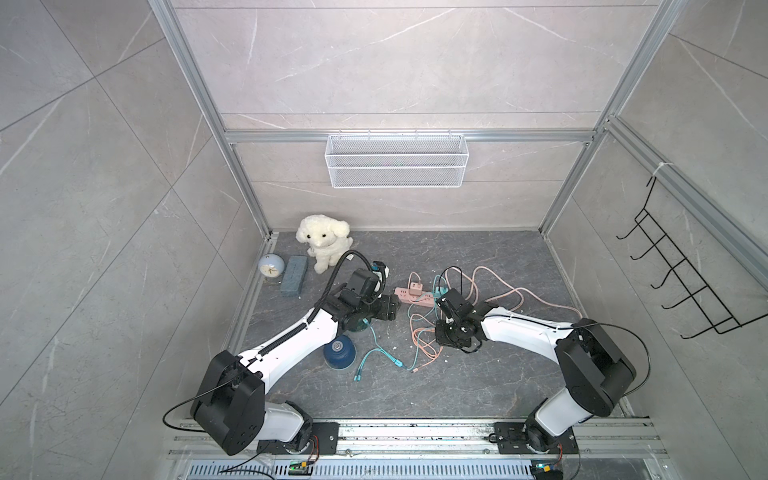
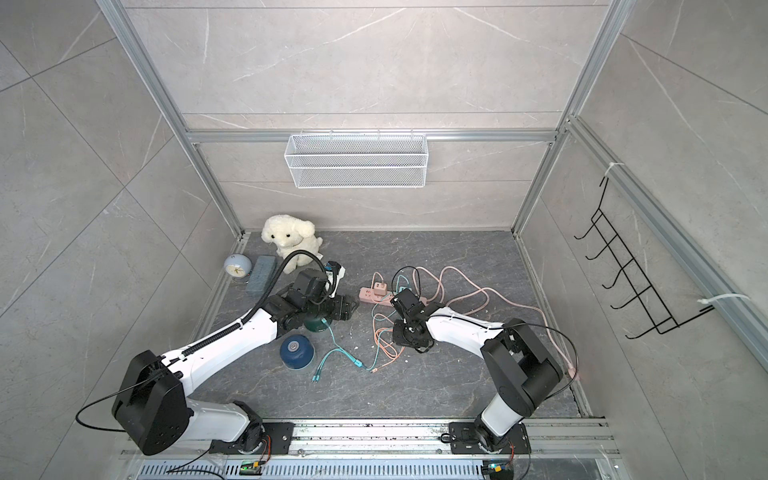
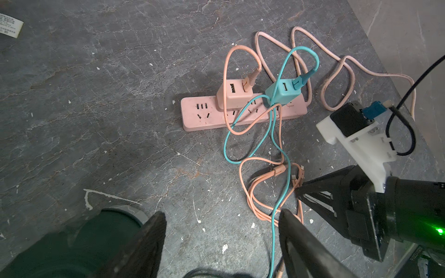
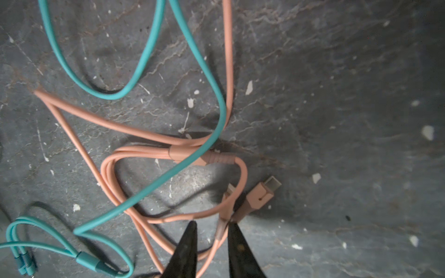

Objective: Charge the cordless meat grinders
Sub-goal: Adjust the charging cable at the center of the board.

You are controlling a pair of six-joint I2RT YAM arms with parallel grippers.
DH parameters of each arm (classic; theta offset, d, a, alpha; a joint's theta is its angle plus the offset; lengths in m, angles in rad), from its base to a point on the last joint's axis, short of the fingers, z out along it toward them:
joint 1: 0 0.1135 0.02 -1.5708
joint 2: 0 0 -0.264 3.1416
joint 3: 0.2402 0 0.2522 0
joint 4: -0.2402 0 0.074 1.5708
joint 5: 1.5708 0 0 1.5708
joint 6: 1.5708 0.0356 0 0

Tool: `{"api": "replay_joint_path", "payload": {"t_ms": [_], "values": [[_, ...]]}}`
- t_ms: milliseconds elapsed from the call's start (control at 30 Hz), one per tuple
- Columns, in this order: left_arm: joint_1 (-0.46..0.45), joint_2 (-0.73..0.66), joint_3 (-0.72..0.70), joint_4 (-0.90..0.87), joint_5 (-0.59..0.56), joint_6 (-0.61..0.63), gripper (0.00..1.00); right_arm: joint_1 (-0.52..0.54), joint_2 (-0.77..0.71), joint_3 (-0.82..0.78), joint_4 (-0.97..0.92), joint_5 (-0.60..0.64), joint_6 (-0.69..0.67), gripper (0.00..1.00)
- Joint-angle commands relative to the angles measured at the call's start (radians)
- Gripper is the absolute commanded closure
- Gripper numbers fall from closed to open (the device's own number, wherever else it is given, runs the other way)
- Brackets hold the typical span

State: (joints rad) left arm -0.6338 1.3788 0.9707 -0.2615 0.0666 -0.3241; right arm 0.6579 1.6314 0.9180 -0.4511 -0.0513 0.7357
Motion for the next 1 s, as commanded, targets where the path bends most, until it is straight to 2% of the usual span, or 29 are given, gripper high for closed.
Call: {"api": "replay_joint_path", "payload": {"t_ms": [0, 333, 700, 967], "values": [[0.006, -0.018, 0.008, 0.008, 0.026, 0.023, 0.24, 0.002, 0.035, -0.003, 0.004, 0.029, -0.010, 0.74], [0.014, -0.021, 0.000, 0.009, 0.029, 0.022, 0.24, 0.058, 0.110, 0.033, -0.069, 0.107, -0.024, 0.77], [0.019, -0.027, -0.003, 0.015, 0.036, 0.025, 0.24, 0.035, -0.083, 0.017, -0.126, 0.161, 0.001, 0.68], [0.023, -0.032, -0.010, 0.018, 0.038, 0.034, 0.24, 0.021, -0.063, -0.024, -0.126, 0.191, 0.058, 0.67]]}}
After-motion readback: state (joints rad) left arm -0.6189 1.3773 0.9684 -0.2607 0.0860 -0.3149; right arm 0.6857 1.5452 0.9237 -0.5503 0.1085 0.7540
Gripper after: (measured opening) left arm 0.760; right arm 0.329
